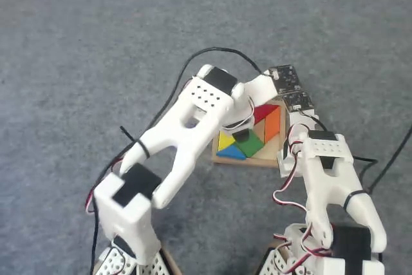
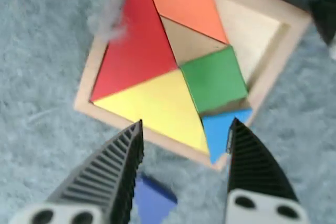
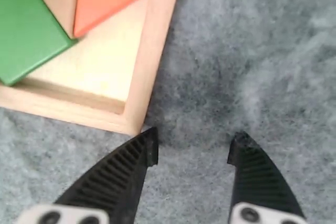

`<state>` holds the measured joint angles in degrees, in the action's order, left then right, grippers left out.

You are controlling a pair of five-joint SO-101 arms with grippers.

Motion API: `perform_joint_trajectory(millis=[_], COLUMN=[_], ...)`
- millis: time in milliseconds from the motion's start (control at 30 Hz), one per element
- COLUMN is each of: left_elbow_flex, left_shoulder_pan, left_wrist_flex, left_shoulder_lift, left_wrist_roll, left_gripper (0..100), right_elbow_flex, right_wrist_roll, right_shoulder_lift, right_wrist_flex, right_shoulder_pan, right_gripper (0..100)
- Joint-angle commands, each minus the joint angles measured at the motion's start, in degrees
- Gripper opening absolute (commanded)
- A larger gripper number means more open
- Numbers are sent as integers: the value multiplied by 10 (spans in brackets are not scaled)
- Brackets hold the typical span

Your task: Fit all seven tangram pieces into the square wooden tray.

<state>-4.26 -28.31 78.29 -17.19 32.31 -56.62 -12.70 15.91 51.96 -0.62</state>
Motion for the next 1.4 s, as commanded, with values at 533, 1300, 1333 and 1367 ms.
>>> perform_joint_trajectory(millis=[533, 1300, 1333, 1367], left_elbow_flex=[175, 100, 127, 158], left_shoulder_pan=[11, 196, 231, 271], left_wrist_flex=[-153, 25, 22, 13], left_shoulder_lift=[41, 308, 330, 345], left_wrist_roll=[34, -127, -162, -191], left_gripper=[242, 242, 242, 242], right_elbow_flex=[24, 25, 28, 34], right_wrist_roll=[5, 4, 4, 4], right_shoulder_lift=[-1, 2, 4, 5], right_wrist_flex=[-6, -5, -5, -4], right_shoulder_pan=[1, 0, -4, -14], right_gripper=[231, 231, 232, 232])
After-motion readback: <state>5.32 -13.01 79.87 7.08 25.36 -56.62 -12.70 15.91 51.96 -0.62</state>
